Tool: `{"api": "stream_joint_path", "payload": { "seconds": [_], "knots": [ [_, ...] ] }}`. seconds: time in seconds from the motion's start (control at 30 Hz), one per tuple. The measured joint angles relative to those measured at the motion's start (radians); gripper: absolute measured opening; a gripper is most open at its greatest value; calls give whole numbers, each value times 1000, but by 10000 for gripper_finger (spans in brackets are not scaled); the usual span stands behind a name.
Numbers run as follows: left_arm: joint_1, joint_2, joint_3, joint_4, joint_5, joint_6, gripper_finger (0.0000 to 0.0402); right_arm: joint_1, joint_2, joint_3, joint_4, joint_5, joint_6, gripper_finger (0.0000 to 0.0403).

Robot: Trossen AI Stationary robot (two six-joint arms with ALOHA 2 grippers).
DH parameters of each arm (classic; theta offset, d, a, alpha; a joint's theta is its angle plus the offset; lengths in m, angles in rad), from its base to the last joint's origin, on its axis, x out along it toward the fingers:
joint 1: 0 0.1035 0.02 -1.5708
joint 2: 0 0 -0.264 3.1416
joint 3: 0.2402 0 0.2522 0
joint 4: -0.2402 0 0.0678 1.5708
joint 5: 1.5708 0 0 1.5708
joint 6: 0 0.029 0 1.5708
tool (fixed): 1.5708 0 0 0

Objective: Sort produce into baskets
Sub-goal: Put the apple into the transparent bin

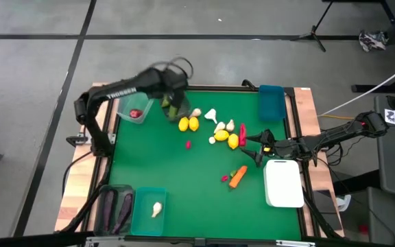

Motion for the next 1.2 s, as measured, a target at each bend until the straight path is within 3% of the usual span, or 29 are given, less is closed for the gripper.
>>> {"api": "stream_joint_path", "payload": {
  "seconds": [0.23, 0.63, 0.97, 1.2],
  "knots": [
    [194, -3, -46, -22, 43, 17, 305, 0, 0, 0, -1, 0, 0, 337],
    [350, -13, -394, 91, 126, 63, 304, 0, 0, 0, -3, 3, 0, 337],
    [471, -173, -466, 259, 291, 176, 302, 0, 0, 0, -4, 47, -1, 337],
    [531, -301, -597, 345, 314, 133, 302, 0, 0, 0, -18, 48, -2, 337]
  ]
}}
